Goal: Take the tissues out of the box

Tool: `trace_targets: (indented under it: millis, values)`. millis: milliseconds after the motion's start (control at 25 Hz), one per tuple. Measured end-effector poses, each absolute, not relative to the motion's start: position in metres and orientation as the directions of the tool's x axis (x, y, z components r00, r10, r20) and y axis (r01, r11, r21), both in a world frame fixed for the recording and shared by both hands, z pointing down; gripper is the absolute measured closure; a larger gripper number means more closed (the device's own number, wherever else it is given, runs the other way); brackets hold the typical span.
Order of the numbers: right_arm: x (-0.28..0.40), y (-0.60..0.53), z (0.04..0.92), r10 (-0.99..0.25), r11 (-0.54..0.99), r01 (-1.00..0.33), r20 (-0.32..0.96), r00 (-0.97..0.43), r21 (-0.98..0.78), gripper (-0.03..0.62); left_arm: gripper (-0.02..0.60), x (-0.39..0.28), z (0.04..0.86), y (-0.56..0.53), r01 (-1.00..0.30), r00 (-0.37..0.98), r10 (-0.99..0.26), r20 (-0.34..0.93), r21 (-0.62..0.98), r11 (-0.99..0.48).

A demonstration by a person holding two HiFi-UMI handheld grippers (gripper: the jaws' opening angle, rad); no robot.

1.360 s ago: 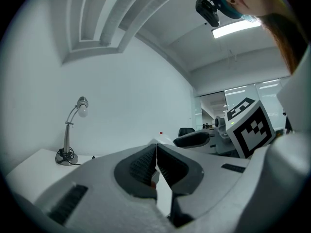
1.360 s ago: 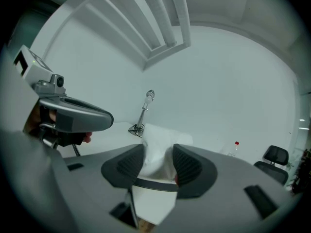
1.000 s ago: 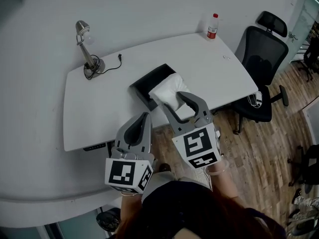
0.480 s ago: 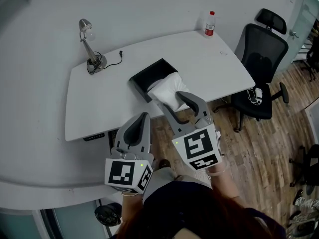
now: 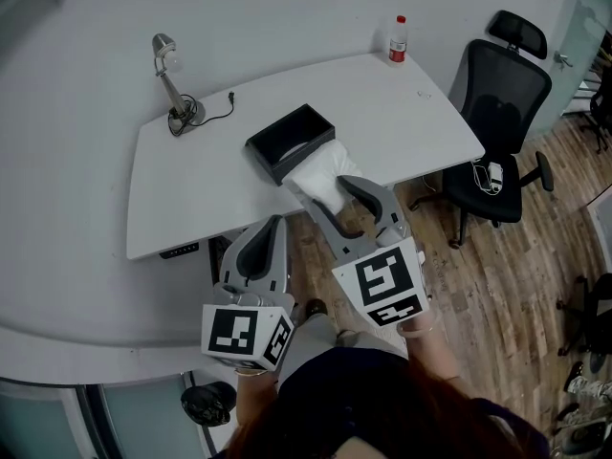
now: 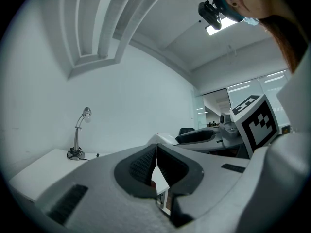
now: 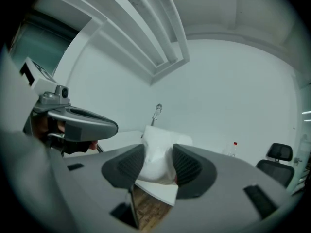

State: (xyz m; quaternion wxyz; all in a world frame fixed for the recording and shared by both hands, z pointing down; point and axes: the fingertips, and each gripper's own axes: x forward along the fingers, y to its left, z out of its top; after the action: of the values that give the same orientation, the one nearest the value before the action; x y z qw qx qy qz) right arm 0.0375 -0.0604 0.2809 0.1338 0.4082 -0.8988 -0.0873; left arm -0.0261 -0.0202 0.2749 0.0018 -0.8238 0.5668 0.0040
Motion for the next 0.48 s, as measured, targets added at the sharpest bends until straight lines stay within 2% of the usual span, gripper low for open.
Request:
trace_targets:
  millis: [480]
  values:
    - [0.060, -0.036, 0.284, -0.745, 0.666, -0.704, 0.169, -0.645, 0.247, 0.399, 0.560, -0.009, 0.278, 0.001, -0.942, 0.336, -0.942, -0.006, 0.012, -0.336]
